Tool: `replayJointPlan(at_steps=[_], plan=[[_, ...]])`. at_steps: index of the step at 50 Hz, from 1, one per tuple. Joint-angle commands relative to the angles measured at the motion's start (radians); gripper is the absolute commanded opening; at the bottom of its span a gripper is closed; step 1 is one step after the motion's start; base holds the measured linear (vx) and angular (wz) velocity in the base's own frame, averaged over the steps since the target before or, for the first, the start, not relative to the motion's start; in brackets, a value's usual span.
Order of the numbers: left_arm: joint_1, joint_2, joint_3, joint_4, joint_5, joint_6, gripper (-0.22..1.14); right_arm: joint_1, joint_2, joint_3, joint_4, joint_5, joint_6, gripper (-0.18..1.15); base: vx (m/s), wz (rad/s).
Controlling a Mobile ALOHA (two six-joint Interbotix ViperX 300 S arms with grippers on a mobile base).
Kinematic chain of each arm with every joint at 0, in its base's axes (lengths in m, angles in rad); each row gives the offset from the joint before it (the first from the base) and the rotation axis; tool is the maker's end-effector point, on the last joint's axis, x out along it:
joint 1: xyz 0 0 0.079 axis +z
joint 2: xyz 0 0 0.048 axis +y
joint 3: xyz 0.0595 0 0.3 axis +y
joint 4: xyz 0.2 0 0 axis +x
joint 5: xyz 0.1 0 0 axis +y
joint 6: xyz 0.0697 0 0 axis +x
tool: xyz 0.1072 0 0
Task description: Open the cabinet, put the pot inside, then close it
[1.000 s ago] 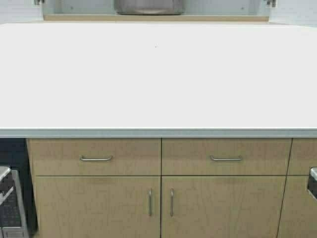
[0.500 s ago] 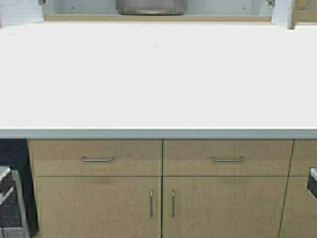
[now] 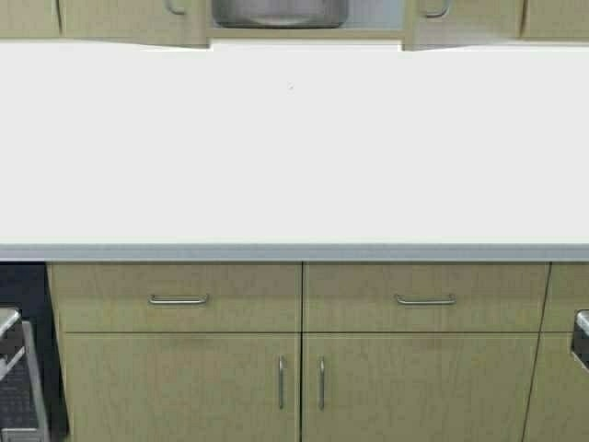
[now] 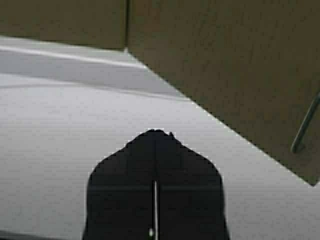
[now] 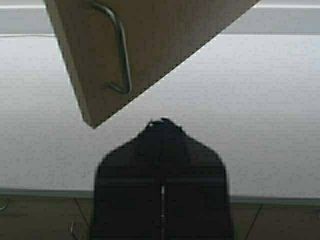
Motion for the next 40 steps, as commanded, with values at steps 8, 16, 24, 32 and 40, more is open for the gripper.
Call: replayJointPlan(at_steps=[8, 16, 24, 32, 40], plan=[[-0.249, 0.058, -0.089, 0.008, 0.012, 0.035, 0.03, 0.072, -0.097, 0.043, 0.002, 0.026, -0.003, 0.06, 0.12, 0.01], [-0.316, 0.183, -0.172, 0.009, 0.009, 0.037, 0.03, 0.089, -0.117, 0.063, 0.003, 0.069, -0.003, 0.06, 0.18, 0.02], [-0.327, 0.262, -0.219, 0.008, 0.009, 0.037, 0.03, 0.087, -0.114, 0.058, -0.005, 0.067, -0.008, 0.06, 0.22, 0.06], [-0.373, 0.218, -0.179, 0.009, 0.012, 0.041, 0.03, 0.077, -0.069, -0.031, -0.015, 0.064, -0.011, 0.06, 0.22, 0.03], [-0.400, 0.110, -0.072, 0.009, 0.008, 0.017, 0.03, 0.083, -0.006, -0.117, -0.014, 0.064, -0.011, 0.06, 0.20, 0.02]])
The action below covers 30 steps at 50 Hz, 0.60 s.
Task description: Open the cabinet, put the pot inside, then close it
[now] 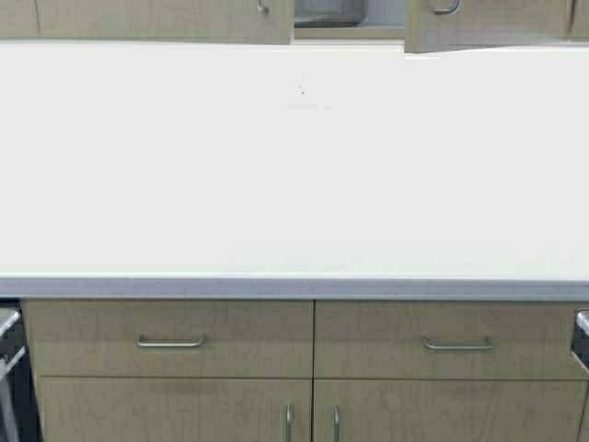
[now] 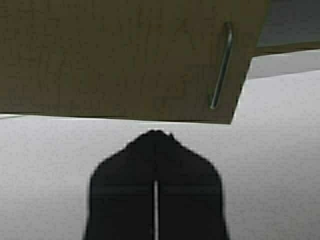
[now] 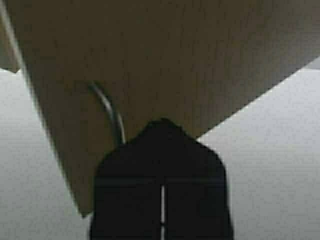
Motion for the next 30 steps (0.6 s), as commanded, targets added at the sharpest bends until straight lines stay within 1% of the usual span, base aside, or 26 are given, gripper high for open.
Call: replayJointPlan(at_steps=[1, 7, 11, 19, 23, 30], plan=[[-0.015, -0.110, 0.080, 0.002, -0.012, -0.018, 0.03, 0.009, 0.043, -0.089, -0.002, -0.008, -0.002, 0.06, 0.20, 0.00], [-0.017, -0.198, 0.170, 0.003, -0.043, -0.017, 0.03, 0.031, 0.120, -0.173, -0.003, -0.006, -0.003, 0.06, 0.20, -0.02], [-0.017, -0.252, 0.219, 0.003, -0.048, -0.020, 0.03, 0.063, 0.173, -0.229, -0.003, -0.005, -0.005, 0.06, 0.20, -0.04], [-0.017, -0.324, 0.284, 0.003, -0.043, -0.025, 0.03, 0.097, 0.290, -0.354, -0.002, 0.002, -0.002, 0.06, 0.18, -0.12], [-0.015, -0.351, 0.305, 0.003, -0.043, -0.021, 0.03, 0.114, 0.295, -0.356, 0.000, 0.023, 0.005, 0.06, 0.14, -0.12], [-0.017, -0.365, 0.316, 0.002, -0.043, -0.017, 0.03, 0.137, 0.244, -0.288, -0.002, 0.029, 0.006, 0.06, 0.12, -0.06]])
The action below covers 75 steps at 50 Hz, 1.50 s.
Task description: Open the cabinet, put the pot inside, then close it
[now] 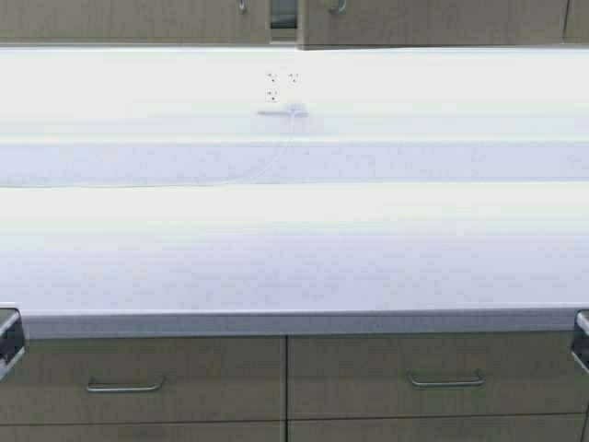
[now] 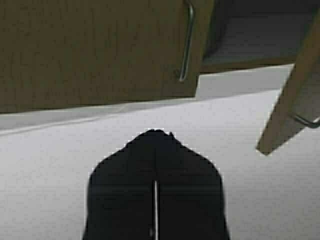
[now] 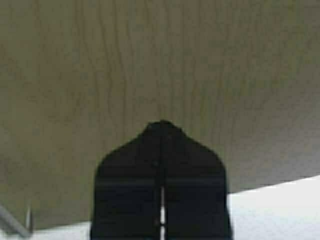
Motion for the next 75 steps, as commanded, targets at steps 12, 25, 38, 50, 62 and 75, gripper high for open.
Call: replayJointPlan(at_steps=[12, 25, 38, 50, 62, 75], plan=[[0.000, 0.009, -0.005, 0.002, -0.006, 0.002, 0.03, 0.074, -0.215, 0.212, 0.002, -0.006, 0.000, 0.06, 0.11, 0.02], [0.000, 0.052, -0.012, 0.000, -0.020, 0.006, 0.03, 0.089, -0.308, 0.322, 0.005, -0.011, 0.003, 0.06, 0.09, 0.05], [0.000, 0.086, -0.017, 0.000, -0.025, -0.002, 0.03, 0.089, -0.357, 0.371, 0.005, -0.011, 0.003, 0.06, 0.07, 0.04], [-0.002, 0.086, -0.015, 0.000, -0.025, 0.000, 0.03, 0.089, -0.374, 0.382, 0.005, -0.011, 0.002, 0.06, 0.04, 0.02], [0.000, 0.086, -0.009, 0.002, -0.025, -0.002, 0.03, 0.089, -0.374, 0.388, 0.005, -0.011, 0.002, 0.06, 0.01, 0.02], [0.000, 0.086, 0.002, 0.002, -0.025, -0.002, 0.03, 0.089, -0.374, 0.407, 0.005, -0.011, 0.002, 0.06, 0.00, 0.00]])
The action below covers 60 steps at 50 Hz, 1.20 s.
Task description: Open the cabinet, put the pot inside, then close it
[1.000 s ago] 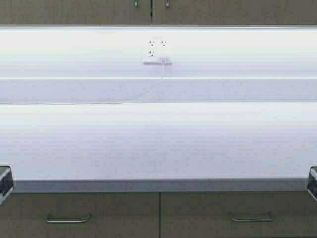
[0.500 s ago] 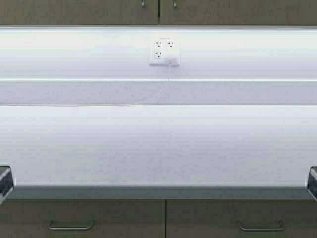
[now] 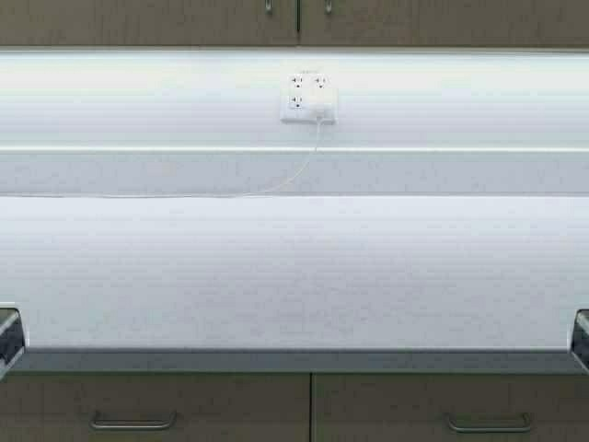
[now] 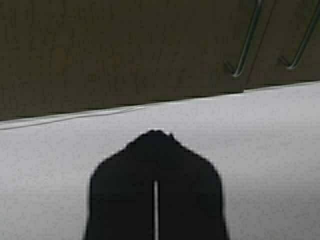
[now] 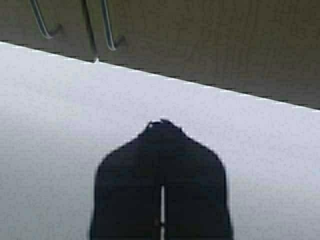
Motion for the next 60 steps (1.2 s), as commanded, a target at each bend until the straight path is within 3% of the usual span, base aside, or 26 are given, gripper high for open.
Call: replayJointPlan(at_steps=[1, 60], plan=[[0.000, -0.003, -0.003, 0.002, -0.006, 0.000, 0.03, 0.002, -0.011, -0.002, 0.002, -0.009, -0.002, 0.06, 0.00, 0.00], [0.002, -0.008, -0.003, 0.000, -0.006, 0.000, 0.03, 0.002, -0.020, -0.003, 0.000, -0.009, -0.003, 0.06, 0.00, 0.00]])
